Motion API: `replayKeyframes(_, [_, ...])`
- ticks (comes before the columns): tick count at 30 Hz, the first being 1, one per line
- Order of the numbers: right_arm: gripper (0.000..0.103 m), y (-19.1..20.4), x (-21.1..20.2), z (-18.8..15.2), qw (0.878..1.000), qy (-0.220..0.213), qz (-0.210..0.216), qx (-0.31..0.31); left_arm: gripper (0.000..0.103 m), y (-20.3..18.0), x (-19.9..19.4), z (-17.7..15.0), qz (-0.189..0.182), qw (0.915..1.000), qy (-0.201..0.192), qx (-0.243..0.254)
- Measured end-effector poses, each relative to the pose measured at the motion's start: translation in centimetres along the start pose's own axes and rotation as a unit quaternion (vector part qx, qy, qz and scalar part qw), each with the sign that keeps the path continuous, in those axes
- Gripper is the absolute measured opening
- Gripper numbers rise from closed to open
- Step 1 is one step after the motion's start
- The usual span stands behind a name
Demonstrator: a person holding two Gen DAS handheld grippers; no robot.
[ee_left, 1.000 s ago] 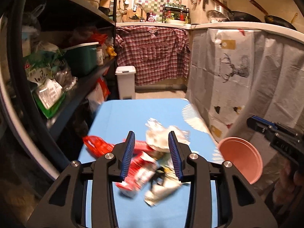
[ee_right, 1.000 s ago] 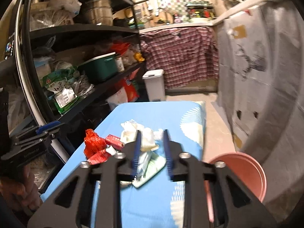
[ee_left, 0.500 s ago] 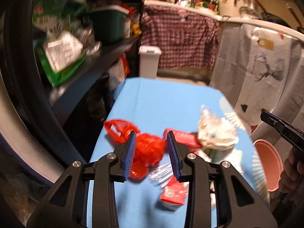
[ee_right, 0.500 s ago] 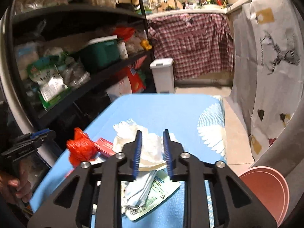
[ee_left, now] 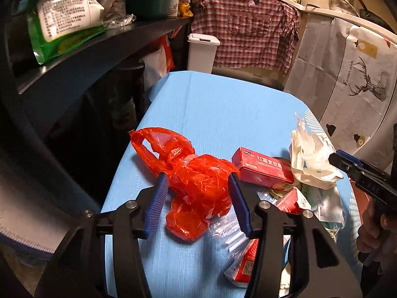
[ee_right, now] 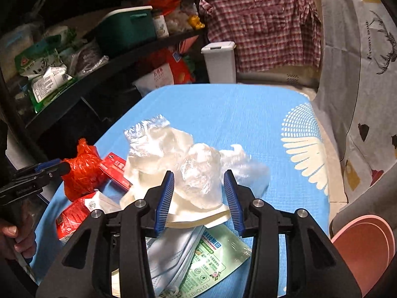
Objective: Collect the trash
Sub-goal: 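Grasp the red plastic bag with the left tool while the right tool grasps the clear plastic bag, then carry the red bag and clear bag over the pink bin with both tools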
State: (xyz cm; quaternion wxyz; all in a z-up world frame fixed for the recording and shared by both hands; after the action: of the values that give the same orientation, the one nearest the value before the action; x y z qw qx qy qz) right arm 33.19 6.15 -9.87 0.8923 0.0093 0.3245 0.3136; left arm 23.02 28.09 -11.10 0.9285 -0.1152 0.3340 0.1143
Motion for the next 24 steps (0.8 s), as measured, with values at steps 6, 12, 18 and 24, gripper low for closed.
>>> replayKeyframes(6, [0.043, 0.1, 0.8, -0.6, 1.000, 0.012, -0.008, -0.016, 0.038, -1.1, 0.7, -0.6, -0.015, 0.9996, 0.016, 0.016])
replayKeyframes(12, [0.030, -0.1, 0.4, -0.4, 1.000, 0.006, -0.011, -0.018, 0.024, -1.0, 0.1, -0.3, -0.011, 0.9995, 0.010, 0.026])
replayKeyframes(18, [0.024, 0.0, -1.2, 0.7, 0.999, -0.019, -0.015, -0.024, 0.021, -1.8, -1.5, 0.6, -0.014, 0.9991, -0.011, 0.039])
replayKeyframes(24, [0.023, -0.4, -3.2, 1.8, 0.999, -0.041, -0.020, -0.018, 0.021, -2.8, -3.1, 1.4, -0.015, 0.9981, -0.032, 0.050])
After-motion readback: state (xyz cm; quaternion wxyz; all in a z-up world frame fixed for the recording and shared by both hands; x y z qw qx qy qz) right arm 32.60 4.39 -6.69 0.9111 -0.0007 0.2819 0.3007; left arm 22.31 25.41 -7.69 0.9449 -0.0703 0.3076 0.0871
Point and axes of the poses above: each gripper's, at about its wrist camera, not at the fingertips, and x roughly the way its jaws point, y to its left, z to its top, the point moved 8 cm from there along x, roughly the way its jaws point, and after that the axes turned 5 degrees about -y, right-handed, at the moved point
